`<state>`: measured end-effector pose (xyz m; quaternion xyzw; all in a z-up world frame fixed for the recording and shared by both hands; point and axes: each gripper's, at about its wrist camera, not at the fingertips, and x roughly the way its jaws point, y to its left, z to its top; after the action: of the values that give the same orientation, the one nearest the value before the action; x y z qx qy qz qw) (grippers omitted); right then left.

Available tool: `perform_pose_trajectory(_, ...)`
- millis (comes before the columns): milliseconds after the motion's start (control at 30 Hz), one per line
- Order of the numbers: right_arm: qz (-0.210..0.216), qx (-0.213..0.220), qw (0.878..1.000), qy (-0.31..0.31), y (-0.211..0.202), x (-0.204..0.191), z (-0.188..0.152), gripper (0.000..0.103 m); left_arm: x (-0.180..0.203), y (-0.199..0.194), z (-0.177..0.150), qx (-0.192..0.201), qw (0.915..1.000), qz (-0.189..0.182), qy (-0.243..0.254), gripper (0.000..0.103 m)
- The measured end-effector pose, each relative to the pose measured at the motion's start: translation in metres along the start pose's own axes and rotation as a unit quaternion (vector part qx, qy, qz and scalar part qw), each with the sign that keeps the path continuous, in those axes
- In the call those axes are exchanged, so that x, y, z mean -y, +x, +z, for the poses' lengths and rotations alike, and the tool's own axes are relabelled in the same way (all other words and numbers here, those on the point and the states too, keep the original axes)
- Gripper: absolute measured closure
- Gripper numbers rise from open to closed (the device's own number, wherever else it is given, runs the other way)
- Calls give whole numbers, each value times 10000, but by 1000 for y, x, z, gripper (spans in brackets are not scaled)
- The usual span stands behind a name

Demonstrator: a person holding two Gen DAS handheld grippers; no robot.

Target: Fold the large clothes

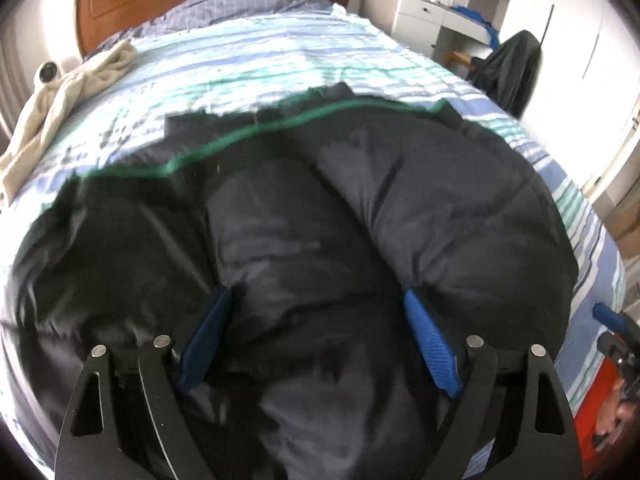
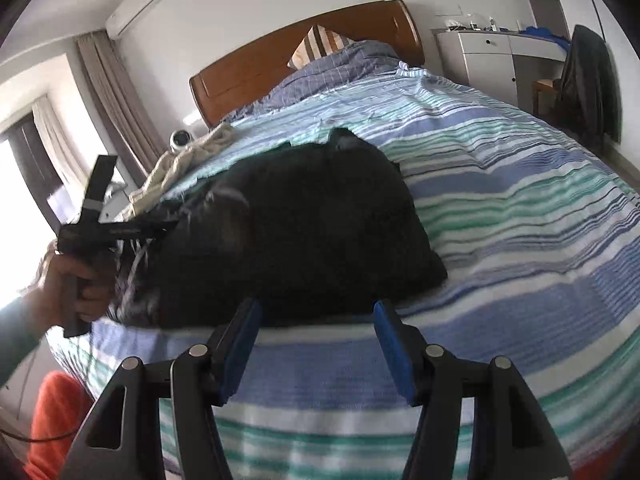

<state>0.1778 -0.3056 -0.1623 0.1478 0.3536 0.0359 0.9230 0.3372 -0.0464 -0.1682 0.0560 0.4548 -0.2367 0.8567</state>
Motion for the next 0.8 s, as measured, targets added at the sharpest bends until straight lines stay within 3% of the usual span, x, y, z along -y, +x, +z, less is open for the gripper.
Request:
perform_pose_trajectory(100,-32,-196,9997,134,10,5,-10,43,-11,14,-10,18,9997,-118,-218,16)
perform_pose_trajectory(267,-149,-260,9995,16,18,3,-19,43,-4,23,-15,142,9998,107,-91,15)
perform_pose_trajectory(567,-233,-241,9993,-150,19,-2,-26,43,13,-24,-34,367,9993,4,-75,17)
perform_pose_trajectory(800,-321,-247,9988,-277,27,-6,-30,40,15,4,-42,280,9995,112,13,16)
